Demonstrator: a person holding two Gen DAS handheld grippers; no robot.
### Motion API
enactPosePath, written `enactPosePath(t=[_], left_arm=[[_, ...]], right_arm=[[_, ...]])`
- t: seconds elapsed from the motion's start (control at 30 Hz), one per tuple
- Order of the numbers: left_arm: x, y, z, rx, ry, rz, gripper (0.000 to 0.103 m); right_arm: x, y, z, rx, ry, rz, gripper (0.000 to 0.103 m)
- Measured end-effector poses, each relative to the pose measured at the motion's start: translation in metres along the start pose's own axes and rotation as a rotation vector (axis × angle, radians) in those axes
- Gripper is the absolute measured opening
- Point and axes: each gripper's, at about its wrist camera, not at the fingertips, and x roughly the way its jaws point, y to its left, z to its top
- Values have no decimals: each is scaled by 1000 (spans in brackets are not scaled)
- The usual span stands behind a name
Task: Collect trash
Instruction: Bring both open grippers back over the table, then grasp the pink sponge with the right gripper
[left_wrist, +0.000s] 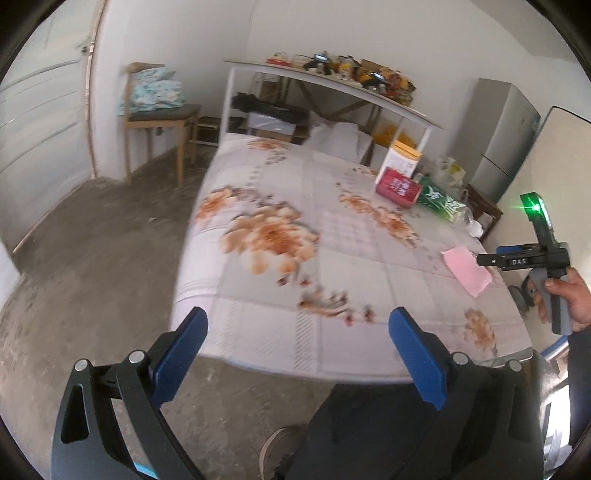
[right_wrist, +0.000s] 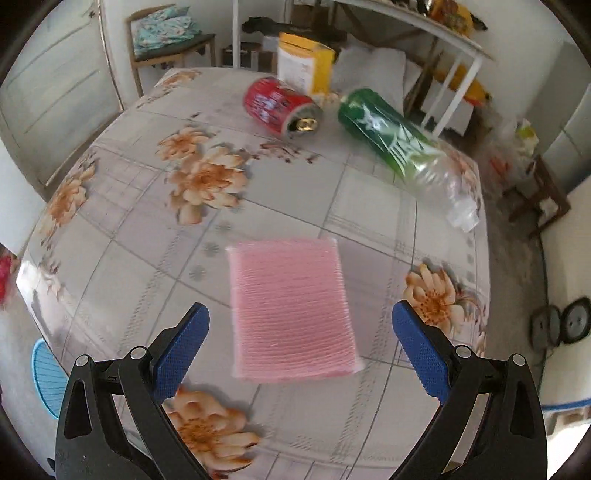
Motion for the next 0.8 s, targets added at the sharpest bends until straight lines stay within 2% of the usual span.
enactPosePath(t=[0.2, 0.27, 0.33, 0.43, 0.53, 0.57, 0.63, 0.67, 0.7, 0.8], left_arm=[[15, -30, 15, 91, 13, -20, 96], [22, -38, 19, 117, 21, -21, 96], [28, -44, 21, 137, 28, -26, 96], [38, -54, 24, 156, 39, -36, 96], [44, -59, 29, 166, 36, -56, 96], [46, -62, 32, 173, 32, -64, 96], [50, -66, 36, 184, 32, -72, 96], [53, -69, 39, 194, 33, -75, 96], [56, -73, 42, 207, 34, -80, 96], [65, -85, 51, 243, 33, -91, 96]], right_arm=[[12, -42, -6, 128, 43, 86, 95], [23, -45, -9, 119, 87, 99, 92], [30, -47, -11, 140, 107, 186, 91], [37, -47, -12, 164, 124, 243, 90], [37, -46, -13, 159, 119, 255, 91], [36, -45, -14, 155, 114, 259, 88], [32, -44, -17, 158, 93, 310, 67], [31, -43, -18, 175, 84, 365, 42], [30, -41, -20, 186, 76, 386, 43], [23, -29, -23, 115, 51, 335, 41]])
